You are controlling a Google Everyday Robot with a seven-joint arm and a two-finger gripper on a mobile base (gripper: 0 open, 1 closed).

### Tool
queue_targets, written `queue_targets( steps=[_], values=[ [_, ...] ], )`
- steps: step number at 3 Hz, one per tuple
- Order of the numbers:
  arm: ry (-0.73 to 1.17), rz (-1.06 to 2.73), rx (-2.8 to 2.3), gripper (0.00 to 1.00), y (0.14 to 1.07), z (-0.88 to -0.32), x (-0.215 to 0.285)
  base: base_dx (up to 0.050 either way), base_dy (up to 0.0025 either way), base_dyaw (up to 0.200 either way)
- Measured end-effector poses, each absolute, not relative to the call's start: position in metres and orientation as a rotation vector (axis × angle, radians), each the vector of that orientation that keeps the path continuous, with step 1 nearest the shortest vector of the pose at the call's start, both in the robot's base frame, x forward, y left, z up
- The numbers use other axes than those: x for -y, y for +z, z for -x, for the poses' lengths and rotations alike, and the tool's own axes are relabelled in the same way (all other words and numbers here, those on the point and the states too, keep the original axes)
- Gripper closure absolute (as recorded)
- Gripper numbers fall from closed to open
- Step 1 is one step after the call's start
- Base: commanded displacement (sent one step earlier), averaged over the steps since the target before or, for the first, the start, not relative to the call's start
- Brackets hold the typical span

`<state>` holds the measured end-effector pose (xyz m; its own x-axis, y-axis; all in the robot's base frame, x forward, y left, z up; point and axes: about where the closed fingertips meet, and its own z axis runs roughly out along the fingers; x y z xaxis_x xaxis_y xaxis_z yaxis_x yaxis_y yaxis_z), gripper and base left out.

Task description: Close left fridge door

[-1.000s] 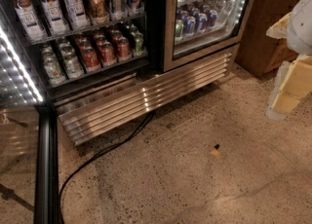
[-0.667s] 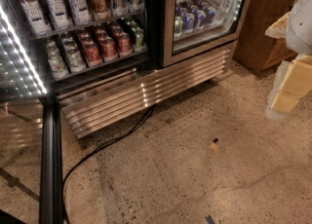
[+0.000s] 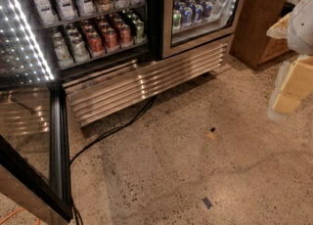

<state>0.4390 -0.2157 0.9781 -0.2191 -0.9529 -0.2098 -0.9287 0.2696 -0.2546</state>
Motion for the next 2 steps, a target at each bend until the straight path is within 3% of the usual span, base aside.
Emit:
queue_targets(
  steps=[2],
  values=[
    [-0.106,1.720,-2.224,0.00,0.9781,-0.4390,0.2157,-0.050,-0.00001,0.000]
  ],
)
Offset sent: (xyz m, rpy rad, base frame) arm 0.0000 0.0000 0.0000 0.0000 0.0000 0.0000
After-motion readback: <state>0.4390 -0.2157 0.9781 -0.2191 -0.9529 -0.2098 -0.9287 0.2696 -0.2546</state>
